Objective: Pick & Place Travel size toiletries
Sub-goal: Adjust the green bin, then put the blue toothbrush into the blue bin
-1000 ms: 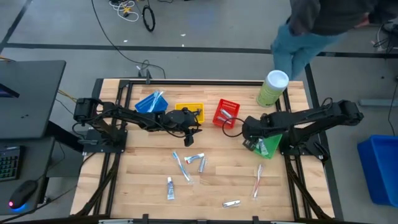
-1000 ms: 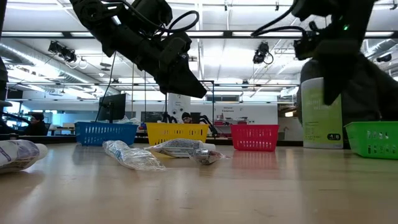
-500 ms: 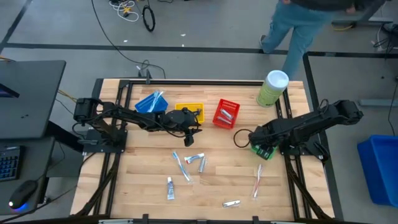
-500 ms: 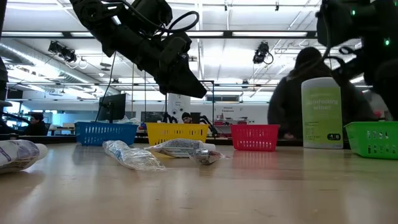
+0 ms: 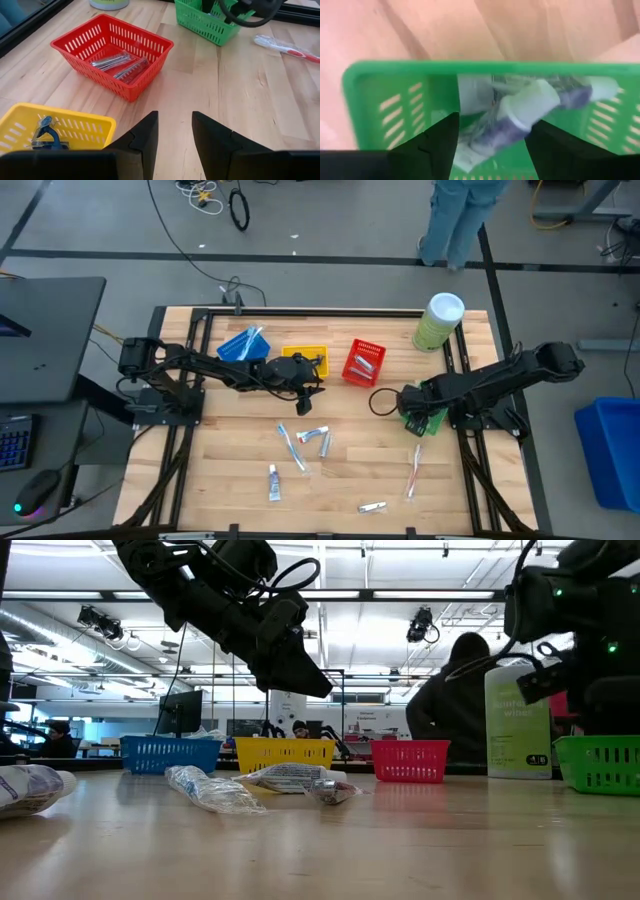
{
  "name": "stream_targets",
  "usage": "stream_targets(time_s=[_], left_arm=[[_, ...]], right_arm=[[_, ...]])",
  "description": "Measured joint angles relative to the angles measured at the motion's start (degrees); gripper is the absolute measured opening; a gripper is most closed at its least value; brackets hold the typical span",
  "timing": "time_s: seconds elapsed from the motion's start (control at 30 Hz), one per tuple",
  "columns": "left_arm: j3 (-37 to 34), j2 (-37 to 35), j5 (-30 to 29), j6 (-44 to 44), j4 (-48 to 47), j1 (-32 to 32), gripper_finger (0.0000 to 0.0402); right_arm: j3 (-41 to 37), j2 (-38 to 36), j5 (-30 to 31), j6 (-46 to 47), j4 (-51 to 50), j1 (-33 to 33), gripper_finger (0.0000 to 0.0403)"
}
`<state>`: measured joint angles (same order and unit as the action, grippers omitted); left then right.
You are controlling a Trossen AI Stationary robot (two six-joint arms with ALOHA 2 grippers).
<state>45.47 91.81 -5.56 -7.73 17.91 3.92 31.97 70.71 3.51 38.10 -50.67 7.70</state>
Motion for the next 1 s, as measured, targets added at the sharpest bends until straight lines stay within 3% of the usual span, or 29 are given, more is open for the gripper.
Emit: stream_targets(time_s=[0.23,0.6,1.0], left_arm=[[0.0,0.0,0.0,0.2,0.0,0.0,0.0126],[0.0,0.0,0.0,1.2,0.0,0.0,0.0126],[0.0,0.0,0.0,1.3,0.0,0.0,0.0126]], right_arm=[[-1.6,1.7,4.1,-1.2,5.8,-2.7,0.0235],[-1.6,1.7,5.6,-9.0,19.4,-7.1,0.0250],[9.0,1.7,4.8,-9.1,4.1,-7.2,0.0223]])
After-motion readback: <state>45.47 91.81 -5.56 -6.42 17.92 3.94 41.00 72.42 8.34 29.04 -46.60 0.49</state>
